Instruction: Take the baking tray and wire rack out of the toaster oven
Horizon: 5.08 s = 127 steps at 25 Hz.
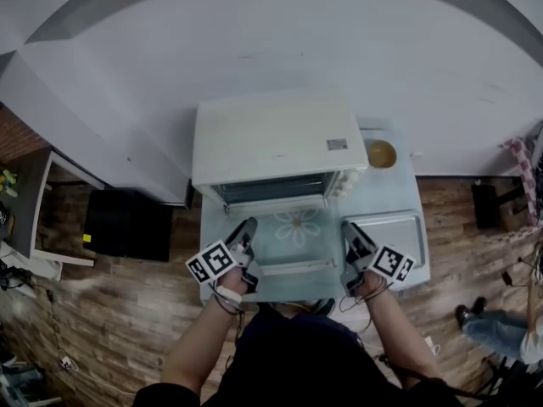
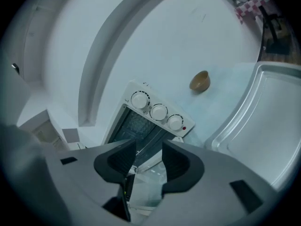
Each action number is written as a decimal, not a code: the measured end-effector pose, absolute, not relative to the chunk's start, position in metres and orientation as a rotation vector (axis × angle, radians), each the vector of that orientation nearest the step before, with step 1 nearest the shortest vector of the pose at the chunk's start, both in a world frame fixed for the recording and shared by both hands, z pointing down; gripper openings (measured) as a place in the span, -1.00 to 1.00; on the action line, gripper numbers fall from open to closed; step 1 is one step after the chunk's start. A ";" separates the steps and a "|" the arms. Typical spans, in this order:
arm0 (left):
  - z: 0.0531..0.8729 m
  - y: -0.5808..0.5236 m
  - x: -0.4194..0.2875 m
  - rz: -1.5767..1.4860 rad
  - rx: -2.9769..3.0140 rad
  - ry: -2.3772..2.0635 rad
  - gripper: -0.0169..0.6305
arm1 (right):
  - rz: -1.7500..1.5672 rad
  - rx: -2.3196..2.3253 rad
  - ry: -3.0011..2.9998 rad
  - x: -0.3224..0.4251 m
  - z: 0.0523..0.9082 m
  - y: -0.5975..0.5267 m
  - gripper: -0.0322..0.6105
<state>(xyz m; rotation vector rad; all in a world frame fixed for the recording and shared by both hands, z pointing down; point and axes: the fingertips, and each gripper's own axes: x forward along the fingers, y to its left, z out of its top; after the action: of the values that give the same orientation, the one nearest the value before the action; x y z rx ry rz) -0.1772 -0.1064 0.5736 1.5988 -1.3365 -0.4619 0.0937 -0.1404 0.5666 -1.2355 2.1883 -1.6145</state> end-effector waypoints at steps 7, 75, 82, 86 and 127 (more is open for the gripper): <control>0.607 -0.157 -0.226 -0.520 1.527 -1.342 -0.49 | -1.665 -1.227 2.096 0.021 0.578 -0.179 -0.31; 0.642 -0.082 -0.201 -0.670 1.400 -1.298 -0.89 | -1.794 -1.107 1.980 -0.003 0.646 -0.130 -0.81; 0.624 -0.064 -0.192 -0.632 1.561 -1.304 -0.89 | -1.628 -0.962 2.140 -0.004 0.621 -0.115 -0.82; 0.624 -0.050 -0.189 -0.605 1.584 -1.287 -0.87 | -1.527 -0.863 2.233 -0.009 0.604 -0.105 -0.81; 0.618 -0.027 0.054 -0.409 1.770 -0.869 -0.88 | -1.351 -1.130 2.185 0.232 0.599 -0.043 -0.79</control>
<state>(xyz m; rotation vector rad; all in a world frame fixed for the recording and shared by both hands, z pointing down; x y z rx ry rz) 0.0544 -0.0274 0.6178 1.7697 -0.8687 -0.4087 0.2319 -0.0429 0.5993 -1.1298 2.1854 -1.3506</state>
